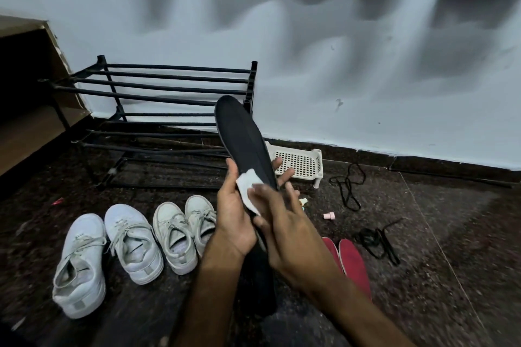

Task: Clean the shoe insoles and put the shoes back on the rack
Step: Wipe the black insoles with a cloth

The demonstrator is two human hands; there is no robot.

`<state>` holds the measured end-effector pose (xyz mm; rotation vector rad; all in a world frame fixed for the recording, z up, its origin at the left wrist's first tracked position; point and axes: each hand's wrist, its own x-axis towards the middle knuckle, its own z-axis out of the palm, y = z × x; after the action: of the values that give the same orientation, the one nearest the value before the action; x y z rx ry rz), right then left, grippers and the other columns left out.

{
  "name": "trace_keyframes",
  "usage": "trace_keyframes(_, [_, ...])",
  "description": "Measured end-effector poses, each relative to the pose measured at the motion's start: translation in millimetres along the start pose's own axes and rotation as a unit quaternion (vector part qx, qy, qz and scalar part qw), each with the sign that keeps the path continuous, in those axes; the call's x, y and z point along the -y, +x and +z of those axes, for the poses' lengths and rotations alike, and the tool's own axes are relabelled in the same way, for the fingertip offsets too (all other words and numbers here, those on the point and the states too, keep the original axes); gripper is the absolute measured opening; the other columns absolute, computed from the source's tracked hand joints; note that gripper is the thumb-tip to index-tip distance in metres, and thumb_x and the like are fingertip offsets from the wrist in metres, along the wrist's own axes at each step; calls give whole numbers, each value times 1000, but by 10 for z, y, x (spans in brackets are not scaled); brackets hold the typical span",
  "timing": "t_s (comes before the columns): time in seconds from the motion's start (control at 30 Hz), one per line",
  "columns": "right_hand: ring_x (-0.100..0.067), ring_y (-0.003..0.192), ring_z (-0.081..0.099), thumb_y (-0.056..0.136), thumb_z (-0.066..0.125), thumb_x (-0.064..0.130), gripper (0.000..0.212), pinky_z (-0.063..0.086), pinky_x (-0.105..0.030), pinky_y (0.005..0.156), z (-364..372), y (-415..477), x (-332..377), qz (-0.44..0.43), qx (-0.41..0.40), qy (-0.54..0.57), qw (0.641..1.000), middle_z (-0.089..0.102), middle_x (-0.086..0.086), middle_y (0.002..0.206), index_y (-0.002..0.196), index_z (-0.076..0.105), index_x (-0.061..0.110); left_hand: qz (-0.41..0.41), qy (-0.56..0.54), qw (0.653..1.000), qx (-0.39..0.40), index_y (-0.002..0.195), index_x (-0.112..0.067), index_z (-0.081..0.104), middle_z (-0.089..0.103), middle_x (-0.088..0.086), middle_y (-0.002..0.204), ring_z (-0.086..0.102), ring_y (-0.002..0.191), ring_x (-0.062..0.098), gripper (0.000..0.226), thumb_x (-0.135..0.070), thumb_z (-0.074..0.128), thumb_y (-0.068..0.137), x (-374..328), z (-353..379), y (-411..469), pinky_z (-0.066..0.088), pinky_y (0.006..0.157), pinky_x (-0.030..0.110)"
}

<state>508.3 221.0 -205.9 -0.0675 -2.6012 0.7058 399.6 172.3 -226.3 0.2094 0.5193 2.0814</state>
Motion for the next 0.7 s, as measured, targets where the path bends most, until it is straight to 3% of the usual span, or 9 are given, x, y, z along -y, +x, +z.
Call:
trace_keyframes(0.07, [12, 138, 10, 101, 41, 14, 48, 11, -30, 120, -89, 191, 13, 17, -19, 27, 999, 41, 9, 144, 147, 25, 15, -8, 15, 1000, 22, 116, -10, 69, 65, 15, 122, 49, 127, 37, 74, -66, 25, 93, 83, 28, -8, 18, 115, 60])
trace_keyframes(0.13, [-5, 142, 22, 103, 38, 18, 48, 22, -37, 119, -125, 354, 8, 31, -25, 52, 998, 36, 6, 149, 147, 20, 20, 5, 12, 999, 49, 132, -14, 58, 51, 14, 140, 42, 133, 41, 69, -63, 27, 95, 118, 37, -15, 15, 115, 63])
trace_keyframes(0.2, [-13, 141, 26, 103, 38, 18, 48, 23, -36, 118, -103, 285, 15, 13, 16, 36, 999, 32, 2, 151, 147, 20, 15, 18, -21, 998, 54, 131, -15, 58, 44, 14, 146, 41, 133, 42, 67, -62, 27, 95, 57, -11, -33, 22, 110, 67])
trace_keyframes(0.27, [1, 141, 18, 102, 41, 19, 50, 15, -26, 119, -53, 32, 28, -2, 47, 39, 998, 37, 3, 148, 147, 22, 10, 26, -36, 998, 39, 132, -14, 58, 44, 14, 146, 45, 131, 40, 71, -65, 27, 93, -41, -85, -32, 31, 103, 67])
trace_keyframes(0.37, [25, 132, 2, 99, 47, 21, 52, 4, -13, 115, -28, -205, 66, -37, 17, 31, 999, 42, 11, 138, 145, 25, 11, 21, -17, 999, 23, 137, -12, 52, 49, 13, 143, 48, 129, 36, 79, -69, 24, 90, -64, -103, -12, 34, 103, 64])
trace_keyframes(0.43, [11, 134, 20, 98, 50, 19, 51, 6, -14, 115, -74, -26, 44, -44, -29, 5, 999, 51, 9, 132, 143, 29, 11, 10, -12, 1000, 14, 124, -9, 65, 60, 14, 131, 51, 127, 31, 82, -70, 22, 90, -20, -59, -25, 31, 111, 55])
trace_keyframes(0.53, [-14, 110, 55, 96, 54, 18, 35, 26, -36, 115, -207, 395, -41, -19, -89, -34, 995, 67, 6, 113, 131, 49, 15, 21, -34, 999, -17, 112, -8, 71, 67, 14, 120, 63, 112, 24, 71, -62, 30, 93, 15, 10, -64, 45, 102, 41])
trace_keyframes(0.63, [-15, 100, 56, 91, 60, 18, 30, 45, -37, 94, -298, 630, -110, -6, -110, -31, 993, 65, 4, 106, 121, 62, 20, 41, -41, 998, -22, 104, -10, 73, 71, 9, 104, 68, 100, 23, 63, -59, 35, 94, -36, 76, -58, 50, 93, 41])
trace_keyframes(0.7, [-10, 97, 60, 90, 63, 19, 35, 48, -32, 90, -352, 694, -118, 5, -93, 27, 995, 67, 9, 103, 124, 61, 23, 35, -26, 999, -16, 113, -10, 69, 69, 10, 111, 65, 107, 24, 63, -60, 35, 94, -63, 117, -52, 47, 97, 42])
